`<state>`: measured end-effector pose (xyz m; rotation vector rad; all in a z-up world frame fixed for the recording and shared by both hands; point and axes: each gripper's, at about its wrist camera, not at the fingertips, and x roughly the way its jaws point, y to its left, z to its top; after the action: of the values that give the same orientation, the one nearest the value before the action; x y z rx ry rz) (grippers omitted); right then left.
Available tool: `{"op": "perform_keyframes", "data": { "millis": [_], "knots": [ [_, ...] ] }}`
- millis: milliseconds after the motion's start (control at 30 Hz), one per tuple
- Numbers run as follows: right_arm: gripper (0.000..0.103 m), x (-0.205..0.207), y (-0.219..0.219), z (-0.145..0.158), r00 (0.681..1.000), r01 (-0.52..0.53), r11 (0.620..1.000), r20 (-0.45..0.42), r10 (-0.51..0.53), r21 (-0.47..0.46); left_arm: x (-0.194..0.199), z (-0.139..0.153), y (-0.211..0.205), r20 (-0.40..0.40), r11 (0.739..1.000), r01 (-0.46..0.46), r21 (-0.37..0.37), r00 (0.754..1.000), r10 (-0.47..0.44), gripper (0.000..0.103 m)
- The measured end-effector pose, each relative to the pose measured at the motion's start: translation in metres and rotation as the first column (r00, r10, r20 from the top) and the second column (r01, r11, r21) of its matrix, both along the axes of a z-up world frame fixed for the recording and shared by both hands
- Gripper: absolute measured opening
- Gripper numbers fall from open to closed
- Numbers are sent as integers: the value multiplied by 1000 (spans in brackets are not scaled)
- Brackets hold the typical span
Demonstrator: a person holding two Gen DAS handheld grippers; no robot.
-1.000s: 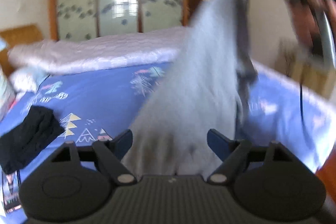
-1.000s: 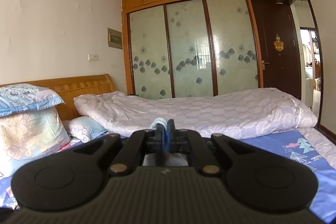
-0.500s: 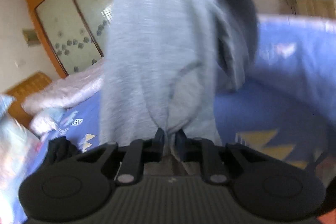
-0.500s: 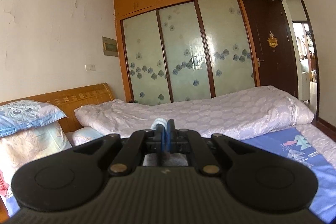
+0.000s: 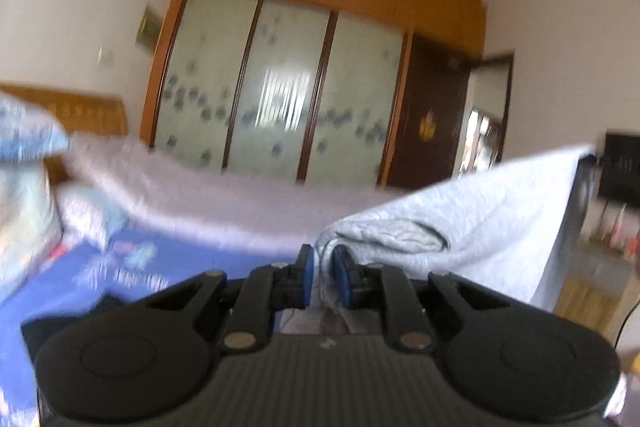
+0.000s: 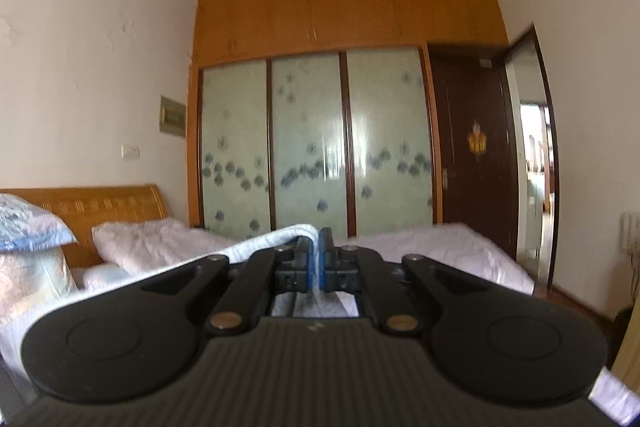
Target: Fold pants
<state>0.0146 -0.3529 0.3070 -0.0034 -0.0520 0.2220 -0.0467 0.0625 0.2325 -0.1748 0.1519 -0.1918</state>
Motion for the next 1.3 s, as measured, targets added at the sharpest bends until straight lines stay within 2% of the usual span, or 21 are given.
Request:
{"op": "perform_keyframes", "data": {
  "millis": [100,200,300,400,500,600,667,733,800,833,867,900,933,967,1000,1033,1067,1133,1200,1300],
  "knots": [
    [5,-23,-6,25,997,-11,1000,83,9,27,-20,38,-2,105,999,40,-2,994,-40,12],
    [5,-45,-15,47,987,-22,997,160,11,67,-27,65,0,134,992,119,-42,985,-112,12],
    [5,-59,-20,52,975,-12,998,221,-1,58,-18,71,2,98,984,157,-85,984,-148,12],
    [5,-52,-23,38,978,-10,999,207,1,43,10,55,1,-2,978,158,-133,987,-160,12],
    [5,-21,-19,11,993,-1,1000,121,1,2,56,22,4,-150,975,125,-185,977,-154,12],
    [5,25,-15,-24,1000,1,999,6,0,-42,107,-12,18,-290,965,73,-250,946,-147,12],
    [5,64,-11,-52,996,-3,998,-84,-3,-64,138,-33,29,-356,964,28,-263,926,-124,12],
    [5,106,-5,-79,986,-3,997,-167,-10,-78,172,-49,42,-403,969,-24,-246,912,-80,12],
    [7,161,5,-114,966,1,996,-258,-23,-85,216,-68,43,-452,978,-80,-194,892,-16,13],
    [9,185,12,-130,956,-2,996,-292,-24,-88,238,-79,39,-471,982,-108,-158,882,21,20],
    [16,212,22,-151,944,-9,994,-328,-27,-106,266,-95,36,-486,985,-133,-107,871,65,37],
    [42,238,33,-174,927,-5,988,-370,-53,-152,282,-109,31,-510,987,-153,-54,854,104,47],
    [52,264,43,-201,902,52,975,-409,-139,-217,297,-124,29,-542,983,-185,-5,826,153,48],
    [53,276,49,-222,873,101,962,-441,-208,-254,309,-145,33,-603,971,-235,44,769,213,41],
    [45,285,46,-242,838,124,960,-492,-237,-251,300,-158,36,-648,966,-254,41,729,219,40],
    [42,284,37,-258,815,112,974,-543,-203,-196,298,-172,44,-666,971,-239,-8,726,173,40],
    [42,275,25,-269,802,88,988,-578,-147,-129,284,-184,54,-664,974,-217,-64,738,121,42],
    [43,241,-1,-286,790,61,996,-607,-87,-64,253,-200,70,-667,972,-227,-67,734,126,46],
    [44,200,-22,-296,785,39,998,-617,-57,-43,222,-221,85,-693,970,-229,-82,713,110,50],
    [44,145,-40,-298,766,44,999,-641,-43,-15,172,-241,86,-741,969,-188,-160,672,8,51]
  ]
}}
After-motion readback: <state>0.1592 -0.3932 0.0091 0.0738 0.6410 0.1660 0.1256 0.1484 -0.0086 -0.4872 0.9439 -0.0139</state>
